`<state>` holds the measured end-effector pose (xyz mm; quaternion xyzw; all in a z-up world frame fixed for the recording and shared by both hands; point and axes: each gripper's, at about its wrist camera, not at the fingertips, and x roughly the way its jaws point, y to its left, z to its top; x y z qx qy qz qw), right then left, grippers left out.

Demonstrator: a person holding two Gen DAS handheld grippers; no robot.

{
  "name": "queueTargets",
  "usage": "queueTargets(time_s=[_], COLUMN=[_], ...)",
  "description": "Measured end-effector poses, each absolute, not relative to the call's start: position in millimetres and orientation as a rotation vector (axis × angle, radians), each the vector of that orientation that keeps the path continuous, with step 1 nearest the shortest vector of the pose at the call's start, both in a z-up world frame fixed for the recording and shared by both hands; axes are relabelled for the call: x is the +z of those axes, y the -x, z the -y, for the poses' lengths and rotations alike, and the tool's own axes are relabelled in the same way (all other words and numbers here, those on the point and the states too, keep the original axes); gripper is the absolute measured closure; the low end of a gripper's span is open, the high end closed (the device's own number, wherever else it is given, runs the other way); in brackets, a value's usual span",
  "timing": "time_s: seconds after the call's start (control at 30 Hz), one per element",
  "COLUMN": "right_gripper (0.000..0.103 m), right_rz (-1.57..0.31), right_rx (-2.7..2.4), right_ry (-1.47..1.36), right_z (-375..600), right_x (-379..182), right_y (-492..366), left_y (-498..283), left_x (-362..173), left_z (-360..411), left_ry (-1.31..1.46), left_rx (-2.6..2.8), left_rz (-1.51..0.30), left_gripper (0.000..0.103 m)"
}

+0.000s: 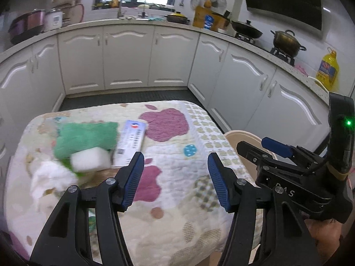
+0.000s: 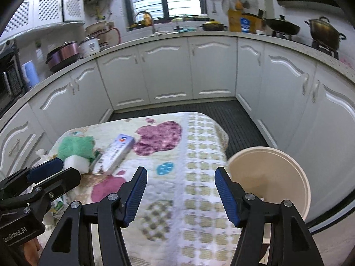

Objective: Collect trash
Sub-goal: 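Move both open grippers back over the table, then grasp the white sponge block with the left gripper while the right grasps crumpled tissue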

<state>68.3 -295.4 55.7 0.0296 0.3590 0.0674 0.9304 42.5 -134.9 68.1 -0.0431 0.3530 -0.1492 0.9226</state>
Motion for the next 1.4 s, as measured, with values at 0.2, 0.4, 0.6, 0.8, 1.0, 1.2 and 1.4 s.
queueTargets(time_s=[0.2,0.4,0.6,0.8,1.0,1.2,1.4], right_gripper=[0.041,0.039,0.037,0.037,0.037,0.036,0.036], right_rz=[-0.733,-0.734,-0.739,-0.759,-0.764,-0.782,-0.799], right_rx=[0.187,0.226,0.266,0.302,0.348,0.387,0.427], right_ry=[-0.029,-0.01,0.004,0.003,0.022,0.021,0.031], right_z=[266.5,245.0,228.2,215.1,199.8,186.9,173.3], right_x=[58.9,61.4,62.0,56.1,53.5,48.8,44.1], right_y=[-68.7,-65.5,-65.1,-66.0,-62.6,-62.2,-62.0], left_y=[-30.9,-16.0,1.3,18.2,31.1,35.3,27.9], left_x=[75.0,79.9,81.7,74.3,58.3,42.3,24.0], left_z=[106.9,76.9,44.2,12.8,-10.6,-25.3,-25.6], left_ry=[0.111,0.143,0.152,0.145,0.14,0.156,0.12], left_rx=[-0.273,-0.269,-0.278,-0.274,-0.288,-0.298,-0.291], left_rz=[-0.706,-0.697,-0.703,-0.717,-0.74,-0.761,-0.765], left_gripper=[0.044,0.031,0.028,0.027,0.026,0.021,0.021])
